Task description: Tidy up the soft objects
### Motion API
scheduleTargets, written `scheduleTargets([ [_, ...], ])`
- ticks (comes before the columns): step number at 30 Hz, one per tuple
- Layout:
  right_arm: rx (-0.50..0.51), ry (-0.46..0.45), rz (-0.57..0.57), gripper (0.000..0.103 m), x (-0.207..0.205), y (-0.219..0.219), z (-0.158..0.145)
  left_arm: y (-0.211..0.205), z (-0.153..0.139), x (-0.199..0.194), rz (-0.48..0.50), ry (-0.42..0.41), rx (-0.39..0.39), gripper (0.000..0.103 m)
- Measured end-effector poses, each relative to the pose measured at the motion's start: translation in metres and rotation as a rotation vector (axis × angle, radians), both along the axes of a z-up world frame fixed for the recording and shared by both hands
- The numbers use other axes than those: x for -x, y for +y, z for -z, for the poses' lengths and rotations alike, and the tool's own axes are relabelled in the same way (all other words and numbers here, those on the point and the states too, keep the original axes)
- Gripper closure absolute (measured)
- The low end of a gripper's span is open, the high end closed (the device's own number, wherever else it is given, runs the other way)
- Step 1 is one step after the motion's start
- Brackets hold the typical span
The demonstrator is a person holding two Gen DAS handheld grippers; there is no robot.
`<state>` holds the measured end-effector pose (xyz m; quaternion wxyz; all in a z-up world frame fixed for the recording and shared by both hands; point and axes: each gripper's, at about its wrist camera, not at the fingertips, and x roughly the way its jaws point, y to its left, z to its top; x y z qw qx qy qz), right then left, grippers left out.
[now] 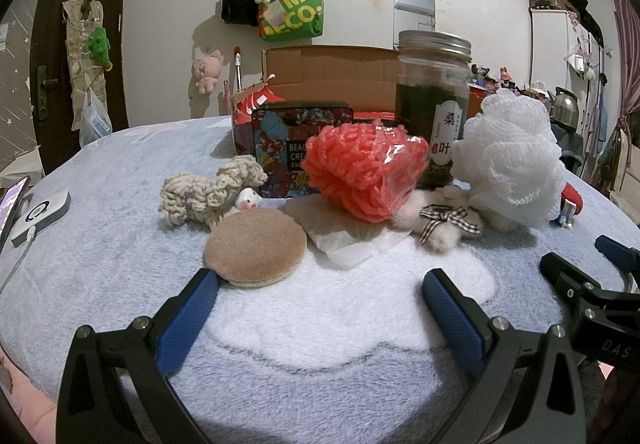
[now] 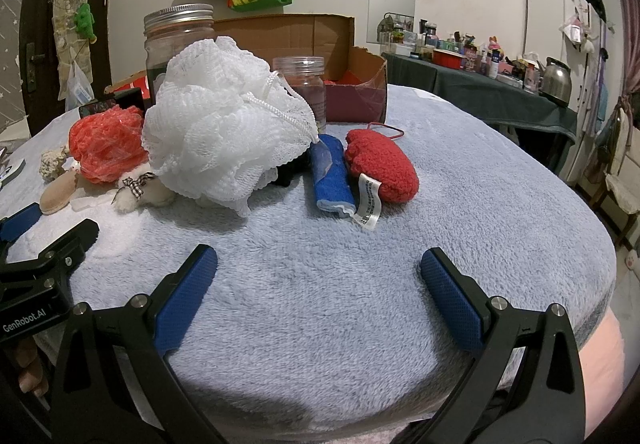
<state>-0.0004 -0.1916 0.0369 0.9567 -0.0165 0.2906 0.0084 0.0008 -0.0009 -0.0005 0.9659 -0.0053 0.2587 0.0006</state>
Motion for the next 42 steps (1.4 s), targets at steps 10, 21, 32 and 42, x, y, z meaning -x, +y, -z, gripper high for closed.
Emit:
scheduleTargets([
  [10, -0.001, 0.001, 0.0, 0.0, 0.0, 0.0, 0.0, 0.0, 0.0, 0.0, 0.0, 0.0, 0.0, 0.0],
  [21, -0.013, 0.024, -0.007, 0.0, -0.003, -0.002, -0.001, 0.004, 0.0, -0.004, 0.022, 0.007, 0.007, 0.0],
  [32, -0.081, -0.017, -0.052, 0.0, -0.007, -0.011, -0.031, 0.009, -0.033, -0.013, 0.109, -0.028, -0.002, 0.0],
  [42, -0.127, -0.055, -0.177, 0.0, -0.034, -0.007, -0.068, 0.013, -0.06, -0.032, 0.191, -0.042, -0.017, 0.0],
])
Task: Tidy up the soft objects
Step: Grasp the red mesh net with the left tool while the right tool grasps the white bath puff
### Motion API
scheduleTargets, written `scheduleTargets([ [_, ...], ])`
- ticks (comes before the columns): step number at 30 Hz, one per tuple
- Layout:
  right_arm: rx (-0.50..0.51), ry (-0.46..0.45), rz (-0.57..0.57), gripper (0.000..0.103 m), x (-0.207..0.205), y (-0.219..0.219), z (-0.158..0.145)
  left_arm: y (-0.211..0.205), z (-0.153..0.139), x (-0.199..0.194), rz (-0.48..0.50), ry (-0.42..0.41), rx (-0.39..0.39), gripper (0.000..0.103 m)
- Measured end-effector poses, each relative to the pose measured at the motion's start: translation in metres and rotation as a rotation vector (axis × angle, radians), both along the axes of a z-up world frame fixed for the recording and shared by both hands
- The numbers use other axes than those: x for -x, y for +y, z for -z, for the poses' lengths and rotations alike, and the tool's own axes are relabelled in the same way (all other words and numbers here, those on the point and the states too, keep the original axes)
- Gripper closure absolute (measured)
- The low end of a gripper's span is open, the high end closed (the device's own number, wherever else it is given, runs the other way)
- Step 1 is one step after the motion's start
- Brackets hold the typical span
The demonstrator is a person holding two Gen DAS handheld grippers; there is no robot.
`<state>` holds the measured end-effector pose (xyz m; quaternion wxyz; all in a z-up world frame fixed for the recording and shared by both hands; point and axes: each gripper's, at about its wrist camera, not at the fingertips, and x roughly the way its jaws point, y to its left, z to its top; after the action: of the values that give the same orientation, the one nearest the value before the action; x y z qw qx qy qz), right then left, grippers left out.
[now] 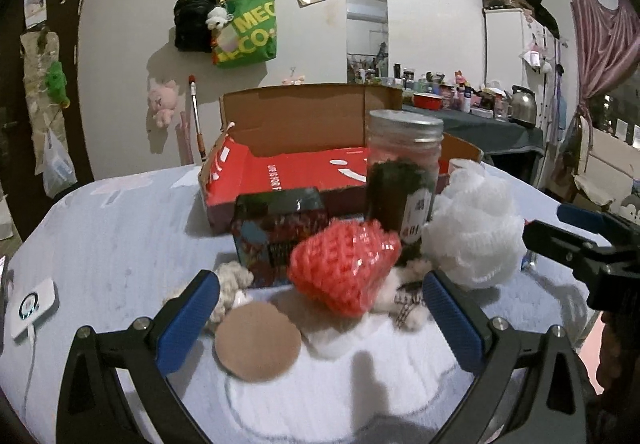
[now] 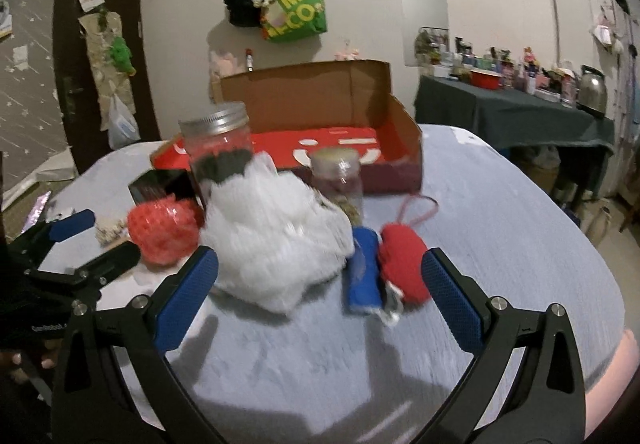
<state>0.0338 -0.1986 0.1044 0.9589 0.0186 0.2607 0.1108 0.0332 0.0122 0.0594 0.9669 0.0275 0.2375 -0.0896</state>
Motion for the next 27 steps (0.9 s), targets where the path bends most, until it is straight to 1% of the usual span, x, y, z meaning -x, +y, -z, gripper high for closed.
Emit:
scheduleTargets([
  [3, -0.006, 0.015, -0.06, 0.0, -0.013, 0.002, -0.004, 0.0, -0.003, -0.01, 0.029, 0.019, 0.0, 0.0],
  [7, -0.002, 0.059, -0.154, 0.0, -0.033, 0.007, -0.003, 0.0, -0.004, -0.023, 0.066, 0.043, -0.001, 0.0],
  [9, -0.002, 0.082, -0.192, 0.0, -0.042, 0.009, 0.0, -0.001, -0.004, -0.029, 0.069, 0.053, -0.006, 0.004],
  [12, 0.02, 0.109, -0.258, 0.001, -0.05, 0.015, 0.007, -0.002, 0.0, -0.037, 0.084, 0.079, -0.015, 0.015],
  [13, 0.029, 0.12, -0.278, 0.008, -0.053, 0.017, 0.01, -0.003, 0.002, -0.039, 0.092, 0.088, -0.018, 0.021],
  [14, 0.028, 0.13, -0.297, 0.011, -0.055, 0.018, 0.012, -0.004, 0.004, -0.041, 0.115, 0.103, -0.014, 0.026],
  [15, 0.017, 0.148, -0.32, 0.019, -0.057, 0.019, 0.015, -0.005, 0.005, -0.041, 0.13, 0.11, -0.01, 0.03],
  [16, 0.003, 0.167, -0.343, 0.03, -0.058, 0.02, 0.017, -0.006, 0.005, -0.041, 0.149, 0.116, -0.007, 0.041],
  [17, -0.003, 0.17, -0.355, 0.034, -0.058, 0.021, 0.018, -0.007, 0.006, -0.04, 0.169, 0.122, -0.006, 0.047],
  [18, 0.002, 0.157, -0.361, 0.04, -0.054, 0.022, 0.018, -0.009, 0.006, -0.04, 0.179, 0.124, -0.013, 0.048],
  [19, 0.012, 0.148, -0.362, 0.047, -0.051, 0.023, 0.017, -0.01, 0.006, -0.038, 0.181, 0.119, -0.021, 0.052],
  [22, 0.015, 0.126, -0.35, 0.056, -0.044, 0.024, 0.014, -0.01, 0.006, -0.035, 0.187, 0.119, -0.016, 0.058],
  [25, 0.001, 0.105, -0.326, 0.06, -0.036, 0.018, 0.01, -0.007, 0.003, -0.033, 0.185, 0.125, 0.0, 0.062],
  [27, -0.004, 0.084, -0.311, 0.061, -0.03, 0.015, 0.005, -0.004, -0.002, -0.034, 0.189, 0.133, 0.016, 0.064],
])
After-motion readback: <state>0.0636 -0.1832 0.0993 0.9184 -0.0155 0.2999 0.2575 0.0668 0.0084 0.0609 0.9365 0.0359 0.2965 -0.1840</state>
